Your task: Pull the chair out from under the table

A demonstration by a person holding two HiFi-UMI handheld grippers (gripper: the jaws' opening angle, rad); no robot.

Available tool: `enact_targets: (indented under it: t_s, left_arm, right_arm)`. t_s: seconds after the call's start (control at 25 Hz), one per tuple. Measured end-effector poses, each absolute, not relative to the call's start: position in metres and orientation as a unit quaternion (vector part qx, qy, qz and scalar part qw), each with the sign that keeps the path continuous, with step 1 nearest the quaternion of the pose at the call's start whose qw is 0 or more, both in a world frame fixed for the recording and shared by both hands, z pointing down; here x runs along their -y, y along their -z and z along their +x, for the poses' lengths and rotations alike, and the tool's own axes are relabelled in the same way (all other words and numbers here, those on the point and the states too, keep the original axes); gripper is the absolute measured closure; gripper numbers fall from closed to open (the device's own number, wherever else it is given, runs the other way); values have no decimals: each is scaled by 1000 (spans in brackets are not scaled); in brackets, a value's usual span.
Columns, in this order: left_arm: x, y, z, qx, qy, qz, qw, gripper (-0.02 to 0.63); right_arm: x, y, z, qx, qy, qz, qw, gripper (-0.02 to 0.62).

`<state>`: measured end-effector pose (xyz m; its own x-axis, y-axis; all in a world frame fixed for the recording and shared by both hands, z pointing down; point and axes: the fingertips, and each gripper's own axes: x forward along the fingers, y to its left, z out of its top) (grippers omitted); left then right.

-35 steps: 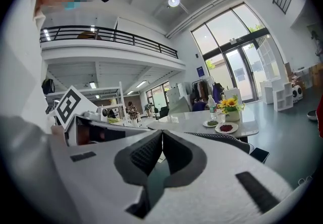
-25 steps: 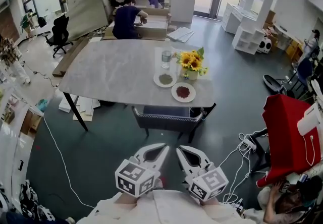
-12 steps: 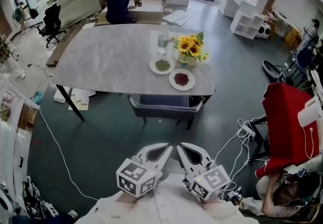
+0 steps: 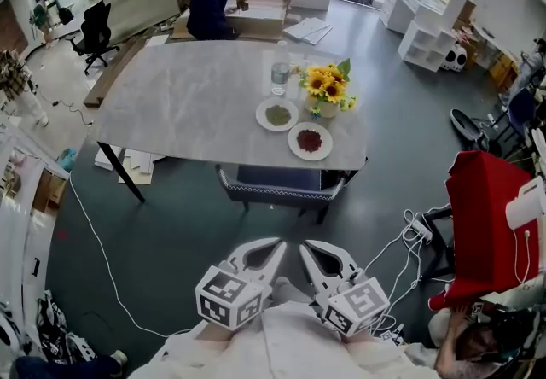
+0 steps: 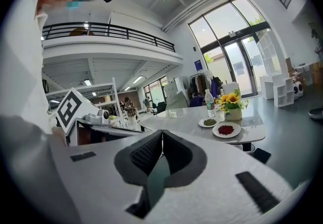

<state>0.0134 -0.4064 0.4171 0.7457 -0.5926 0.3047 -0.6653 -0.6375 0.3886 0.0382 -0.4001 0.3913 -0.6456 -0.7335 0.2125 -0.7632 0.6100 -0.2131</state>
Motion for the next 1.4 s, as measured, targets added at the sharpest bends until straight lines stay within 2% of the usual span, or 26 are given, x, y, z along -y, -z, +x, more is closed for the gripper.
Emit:
enact_targets:
  t_s: [0.8, 1.4]
  left_arm:
    - [461, -432, 10, 388, -97, 882, 249, 592]
    - [514, -459, 5, 374, -138, 886, 236, 592]
  right_arm:
    - [450, -395, 59, 901, -155, 400, 58, 592]
    - [495, -428, 62, 899, -147, 398, 107, 592]
